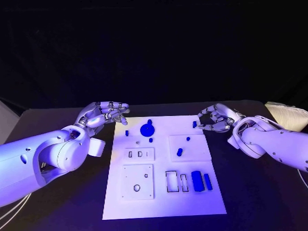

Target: Assemble the parts on the task board

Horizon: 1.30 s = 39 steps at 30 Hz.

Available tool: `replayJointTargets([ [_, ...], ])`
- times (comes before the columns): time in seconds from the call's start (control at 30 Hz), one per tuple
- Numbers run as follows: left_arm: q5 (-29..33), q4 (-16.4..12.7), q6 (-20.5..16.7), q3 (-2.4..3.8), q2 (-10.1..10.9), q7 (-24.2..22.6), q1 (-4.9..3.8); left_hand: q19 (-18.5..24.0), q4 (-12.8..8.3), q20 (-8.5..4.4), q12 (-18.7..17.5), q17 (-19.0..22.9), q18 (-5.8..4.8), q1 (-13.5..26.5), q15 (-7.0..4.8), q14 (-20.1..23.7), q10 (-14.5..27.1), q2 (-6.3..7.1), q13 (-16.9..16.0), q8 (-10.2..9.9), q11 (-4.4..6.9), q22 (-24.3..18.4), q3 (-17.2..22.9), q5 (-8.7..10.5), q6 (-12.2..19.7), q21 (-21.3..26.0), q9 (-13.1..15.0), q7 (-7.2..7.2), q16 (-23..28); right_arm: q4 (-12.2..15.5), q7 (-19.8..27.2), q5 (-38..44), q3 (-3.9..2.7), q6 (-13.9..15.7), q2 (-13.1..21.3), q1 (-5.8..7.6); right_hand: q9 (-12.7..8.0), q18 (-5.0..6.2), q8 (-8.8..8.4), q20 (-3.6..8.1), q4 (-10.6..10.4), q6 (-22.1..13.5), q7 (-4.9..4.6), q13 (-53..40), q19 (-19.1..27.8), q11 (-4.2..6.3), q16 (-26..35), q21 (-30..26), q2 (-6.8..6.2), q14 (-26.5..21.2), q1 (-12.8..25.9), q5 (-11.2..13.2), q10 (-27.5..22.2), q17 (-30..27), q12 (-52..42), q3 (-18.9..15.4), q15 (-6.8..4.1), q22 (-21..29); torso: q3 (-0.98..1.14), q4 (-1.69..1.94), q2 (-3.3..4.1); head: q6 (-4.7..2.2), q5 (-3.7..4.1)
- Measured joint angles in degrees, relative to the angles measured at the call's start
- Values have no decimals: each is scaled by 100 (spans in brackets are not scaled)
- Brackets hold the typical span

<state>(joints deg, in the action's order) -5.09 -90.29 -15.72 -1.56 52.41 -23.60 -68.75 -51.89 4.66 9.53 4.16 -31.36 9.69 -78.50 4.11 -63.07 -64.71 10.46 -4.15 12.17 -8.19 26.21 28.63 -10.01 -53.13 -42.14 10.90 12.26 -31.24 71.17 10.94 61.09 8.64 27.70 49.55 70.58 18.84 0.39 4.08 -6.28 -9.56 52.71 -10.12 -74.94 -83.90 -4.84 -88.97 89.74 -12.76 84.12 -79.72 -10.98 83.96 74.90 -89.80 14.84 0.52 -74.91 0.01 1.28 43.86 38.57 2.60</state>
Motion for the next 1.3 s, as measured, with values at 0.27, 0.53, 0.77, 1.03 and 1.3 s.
replayJointTargets([
  [0.27,-2,-3,4,0,11,0,0,20,0,20,0,-7,0,0,0,0,0,0,0,0,0,11,0,0,0,0,6,0,0,-47,-37,24,-1,-65,-114,-33,7,0,0,-21,0,28,27,1,-21,0,0,0,75,0,-75,-47,0,5,0,0,0,0,-2,-12,1,44,-50],
  [0.53,-5,-12,6,0,30,0,0,20,0,20,0,-6,0,0,0,0,0,0,0,0,0,10,0,0,0,0,6,0,0,-57,-79,74,-1,-151,-179,-41,19,0,39,-21,0,127,43,1,-21,1,0,0,84,0,-128,-47,0,4,0,0,0,1,-7,-15,-7,65,-57],
  [0.77,-6,-19,6,0,45,0,0,20,0,20,0,-6,0,0,0,0,0,0,0,0,0,10,0,0,0,0,5,0,0,-84,-119,118,-2,-173,-220,-44,34,0,100,-20,-2,255,68,2,-21,1,0,0,131,0,-175,-47,0,4,0,52,0,1,-2,-19,-9,90,-57],
  [1.03,-10,-22,8,0,46,3,0,41,0,-1,0,-11,0,0,0,0,0,0,0,0,0,24,0,0,0,-40,5,0,-22,-122,-194,219,-2,-171,-282,-47,48,0,189,-20,-15,394,124,2,-21,28,0,0,159,0,-203,-46,16,3,0,146,0,-4,2,-15,-9,113,-44],
  [1.3,-16,-20,10,0,46,7,0,41,0,-1,0,-11,0,0,0,0,0,0,0,0,0,23,0,0,0,-40,5,0,-22,-150,-267,277,-3,-170,-317,-47,60,0,233,2,-47,502,151,2,1,51,0,0,161,-16,-201,-46,8,3,0,258,-27,-3,4,-17,-6,140,-35],
])
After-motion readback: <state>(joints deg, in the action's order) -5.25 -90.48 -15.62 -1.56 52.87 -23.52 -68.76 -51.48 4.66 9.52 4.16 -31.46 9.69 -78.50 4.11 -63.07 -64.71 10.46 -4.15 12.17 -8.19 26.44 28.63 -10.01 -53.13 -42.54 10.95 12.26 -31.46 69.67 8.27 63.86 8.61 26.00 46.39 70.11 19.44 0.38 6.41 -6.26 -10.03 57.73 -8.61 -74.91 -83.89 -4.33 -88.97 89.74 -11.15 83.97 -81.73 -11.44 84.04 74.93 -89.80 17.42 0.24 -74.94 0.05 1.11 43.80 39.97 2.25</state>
